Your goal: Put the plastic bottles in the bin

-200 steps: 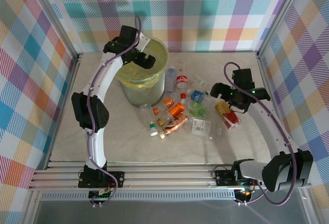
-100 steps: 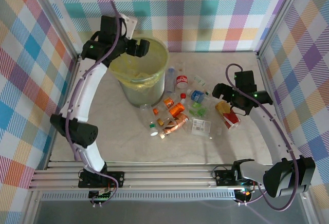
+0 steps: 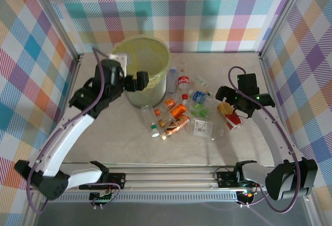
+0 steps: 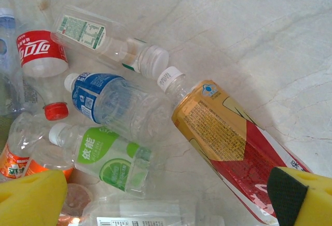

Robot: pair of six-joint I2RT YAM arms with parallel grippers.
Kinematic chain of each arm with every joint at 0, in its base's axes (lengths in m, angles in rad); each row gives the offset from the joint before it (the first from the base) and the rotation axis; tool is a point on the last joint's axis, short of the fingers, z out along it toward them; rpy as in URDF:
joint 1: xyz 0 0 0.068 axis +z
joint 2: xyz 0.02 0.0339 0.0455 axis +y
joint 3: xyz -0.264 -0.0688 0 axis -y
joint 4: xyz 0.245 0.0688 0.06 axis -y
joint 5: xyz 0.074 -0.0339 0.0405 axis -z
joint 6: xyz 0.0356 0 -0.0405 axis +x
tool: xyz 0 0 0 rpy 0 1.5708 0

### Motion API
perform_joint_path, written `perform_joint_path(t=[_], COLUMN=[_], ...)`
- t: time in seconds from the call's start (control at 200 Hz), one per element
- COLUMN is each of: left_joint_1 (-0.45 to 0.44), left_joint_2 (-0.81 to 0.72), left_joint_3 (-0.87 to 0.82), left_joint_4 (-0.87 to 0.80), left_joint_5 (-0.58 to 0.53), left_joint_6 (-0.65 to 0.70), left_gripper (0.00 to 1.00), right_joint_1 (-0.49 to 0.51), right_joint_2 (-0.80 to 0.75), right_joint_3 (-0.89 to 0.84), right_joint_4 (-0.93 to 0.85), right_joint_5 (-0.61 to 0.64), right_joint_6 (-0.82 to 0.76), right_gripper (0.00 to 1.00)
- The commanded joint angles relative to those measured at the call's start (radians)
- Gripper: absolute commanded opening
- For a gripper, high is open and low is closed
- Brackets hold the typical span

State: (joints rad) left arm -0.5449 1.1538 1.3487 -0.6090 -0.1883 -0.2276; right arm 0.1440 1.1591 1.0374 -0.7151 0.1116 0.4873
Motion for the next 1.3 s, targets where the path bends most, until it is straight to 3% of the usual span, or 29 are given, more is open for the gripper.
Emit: perform_joint_path(t=[0.0, 0.13, 0.225, 0.51, 0.77, 1.295], left_joint_1=[-0.041, -0.105, -0.123, -0.135, -0.15, -0.178], left_joint_2=[-0.106, -0.229, -0.296, -0.293, -0.136, 0.1], left_joint_3=[-0.166, -0.378, -0.513, -0.83, -0.892, -0.854], left_joint_4=[0.077, 0.088, 0.125, 0.505, 0.727, 0.812], left_joint_5=[-0.124, -0.229, -0.247, -0.212, -0.17, -0.186], left_joint_6=[-0.208, -0.362, -0.44, -0.477, -0.461, -0.475], left_gripper=[1.0, 1.0, 1.0, 1.0, 1.0, 1.0], right_joint_1=[-0.006, -0.007, -0.007, -0.007, -0.007, -0.007], right_joint_2=[-0.024, -0.032, -0.036, -0.039, -0.035, -0.03], right_joint_3=[-0.016, -0.022, -0.027, -0.03, -0.033, -0.038], right_joint_4=[0.03, 0.032, 0.041, 0.044, 0.04, 0.052], right_joint_5=[0.0, 0.003, 0.002, 0.007, 0.024, 0.018], right_joint_6=[0.012, 0.017, 0.023, 0.028, 0.026, 0.028], right_gripper=[1.0, 1.0, 1.0, 1.0, 1.0, 1.0])
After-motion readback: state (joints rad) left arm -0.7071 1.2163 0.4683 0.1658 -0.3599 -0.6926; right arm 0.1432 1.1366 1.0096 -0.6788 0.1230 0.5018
